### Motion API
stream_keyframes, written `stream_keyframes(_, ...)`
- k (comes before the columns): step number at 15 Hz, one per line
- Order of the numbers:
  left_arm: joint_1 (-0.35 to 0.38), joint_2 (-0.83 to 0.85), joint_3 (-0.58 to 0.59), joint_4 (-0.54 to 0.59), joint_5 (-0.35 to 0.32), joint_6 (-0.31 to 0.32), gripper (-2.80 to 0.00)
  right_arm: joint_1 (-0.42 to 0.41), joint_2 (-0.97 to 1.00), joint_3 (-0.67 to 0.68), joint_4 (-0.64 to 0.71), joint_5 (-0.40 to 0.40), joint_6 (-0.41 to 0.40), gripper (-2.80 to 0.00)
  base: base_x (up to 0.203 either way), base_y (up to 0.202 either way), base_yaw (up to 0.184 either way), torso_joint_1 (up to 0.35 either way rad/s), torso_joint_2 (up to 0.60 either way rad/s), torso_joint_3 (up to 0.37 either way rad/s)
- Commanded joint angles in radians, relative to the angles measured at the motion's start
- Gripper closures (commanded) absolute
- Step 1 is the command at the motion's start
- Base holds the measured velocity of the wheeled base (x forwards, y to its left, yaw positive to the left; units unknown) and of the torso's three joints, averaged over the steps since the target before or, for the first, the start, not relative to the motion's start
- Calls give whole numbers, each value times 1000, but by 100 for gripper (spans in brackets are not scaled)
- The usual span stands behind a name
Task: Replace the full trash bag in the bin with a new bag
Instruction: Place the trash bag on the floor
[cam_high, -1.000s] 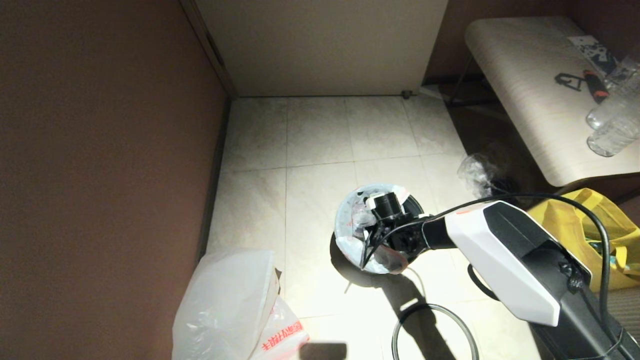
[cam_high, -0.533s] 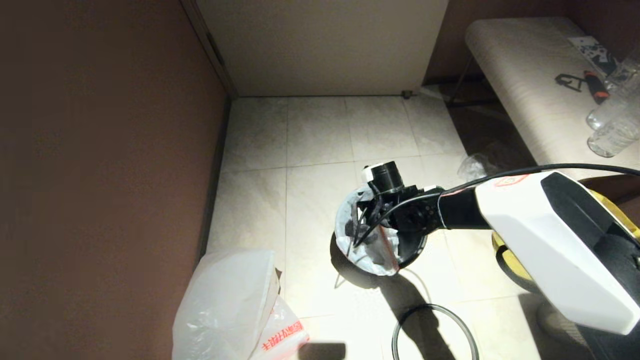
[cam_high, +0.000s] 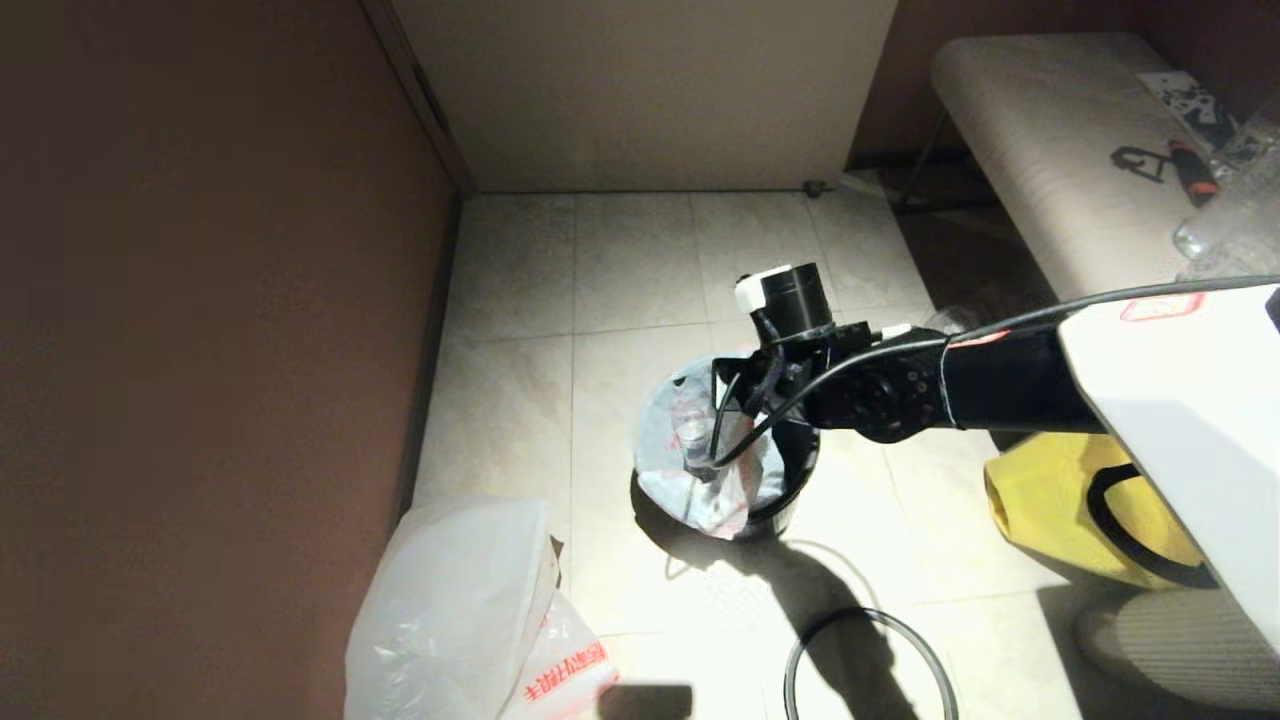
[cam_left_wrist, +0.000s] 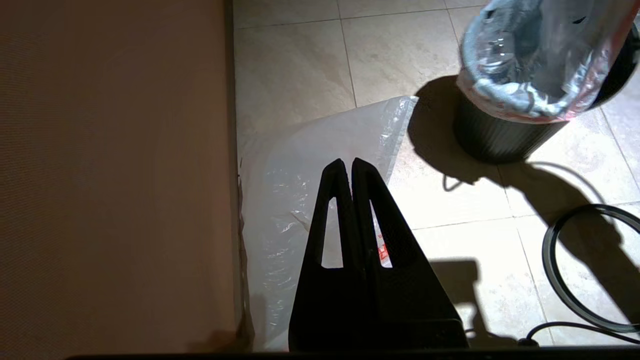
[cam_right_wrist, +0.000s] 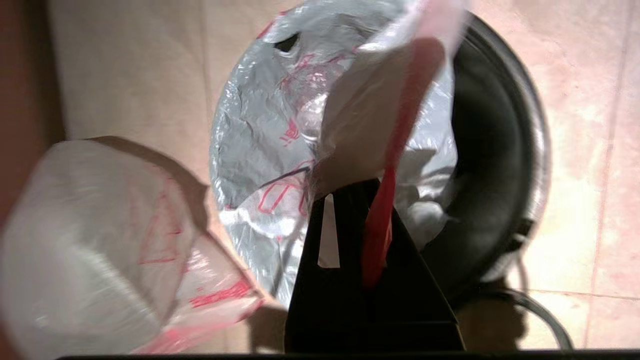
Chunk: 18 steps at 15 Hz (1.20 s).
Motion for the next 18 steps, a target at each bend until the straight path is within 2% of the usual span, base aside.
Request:
stream_keyframes(1,0,0,0,0,0,0,0,15,-58,16,0,-3,8,0,0,0,0,0,0,0)
stream_keyframes(8,0,1,0,0,0,0,0,-56,32,67,-12,-3,9,0,0,0,0,0,0,0)
stream_keyframes(10,0,0,0,0,0,0,0,-54,33,67,-12,-2,9,0,0,0,0,0,0,0)
stream_keyframes(13,0,0,0,0,1,0,0,-42,-13,75,-11,-6,14,0,0,0,0,0,0,0)
stream_keyframes(18,0,0,0,0,0,0,0,-15,-159,166,-12,-7,16,0,0,0,0,0,0,0)
